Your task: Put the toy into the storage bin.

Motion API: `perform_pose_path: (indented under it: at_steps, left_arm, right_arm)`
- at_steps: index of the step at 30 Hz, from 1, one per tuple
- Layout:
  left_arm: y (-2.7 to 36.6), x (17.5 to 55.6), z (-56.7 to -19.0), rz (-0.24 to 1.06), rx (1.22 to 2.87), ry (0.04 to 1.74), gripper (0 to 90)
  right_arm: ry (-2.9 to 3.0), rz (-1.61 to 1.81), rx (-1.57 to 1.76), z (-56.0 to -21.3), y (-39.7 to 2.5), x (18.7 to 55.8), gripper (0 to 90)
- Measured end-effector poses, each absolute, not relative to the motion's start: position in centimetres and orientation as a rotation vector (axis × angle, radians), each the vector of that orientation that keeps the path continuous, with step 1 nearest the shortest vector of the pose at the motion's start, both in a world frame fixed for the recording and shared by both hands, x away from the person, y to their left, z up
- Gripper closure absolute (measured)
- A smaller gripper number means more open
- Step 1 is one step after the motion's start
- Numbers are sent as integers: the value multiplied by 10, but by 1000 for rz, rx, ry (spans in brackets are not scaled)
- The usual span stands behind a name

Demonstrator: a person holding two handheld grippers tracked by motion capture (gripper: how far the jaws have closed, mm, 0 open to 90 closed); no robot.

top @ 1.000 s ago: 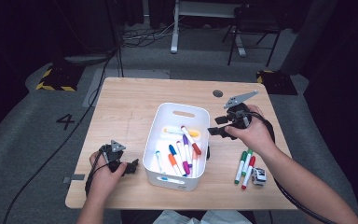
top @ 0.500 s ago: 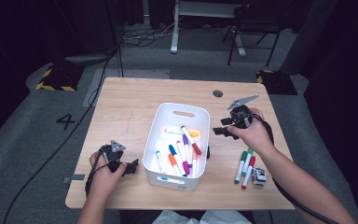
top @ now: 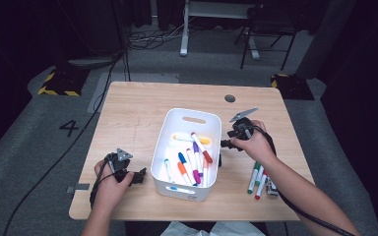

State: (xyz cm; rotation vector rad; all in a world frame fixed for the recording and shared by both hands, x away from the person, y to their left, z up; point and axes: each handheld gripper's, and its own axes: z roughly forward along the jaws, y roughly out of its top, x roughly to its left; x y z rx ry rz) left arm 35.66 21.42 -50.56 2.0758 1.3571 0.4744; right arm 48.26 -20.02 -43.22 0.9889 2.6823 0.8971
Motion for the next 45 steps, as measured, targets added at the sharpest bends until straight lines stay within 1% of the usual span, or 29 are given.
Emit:
perform_pose_path:
  at_steps: [4,11,21,23,26,27,28,29,30,38,45]
  left_arm:
    - [214,356,-506,475,2075,1355,2]
    - [214,356,-506,475,2076,1354,2]
    - [214,356,-506,474,2076,1354,2]
    - [214,356,-506,475,2076,1354,2]
    - [214,356,-506,475,2076,1354,2]
    - [214,356,-506,475,2076,1354,2]
    - [214,356,-506,475,2076,1354,2]
    - [214,356,-506,475,2076,1354,2]
    - [214,356,-506,475,2076,1354,2]
    - [214,356,-506,474,2076,1354,2]
    - [214,356,-506,474,2076,1354,2]
  right_arm:
    - [2695,875,988,-448,-197,486,377]
    - [2699,838,1001,-464,-192,488,369]
    - [2702,828,999,-471,-188,489,376]
    - [2698,806,1001,-472,-189,489,415]
    - [2692,772,1026,-472,-191,490,534]
    - [2691,750,1039,-473,-193,490,607]
    - [2698,736,1054,-473,-193,490,649]
    - [2686,721,1043,-473,-195,490,717]
    - [2684,710,1054,-472,-195,489,752]
    - [2673,704,1128,-470,-199,486,765]
    - [2667,732,1103,-457,-202,481,765]
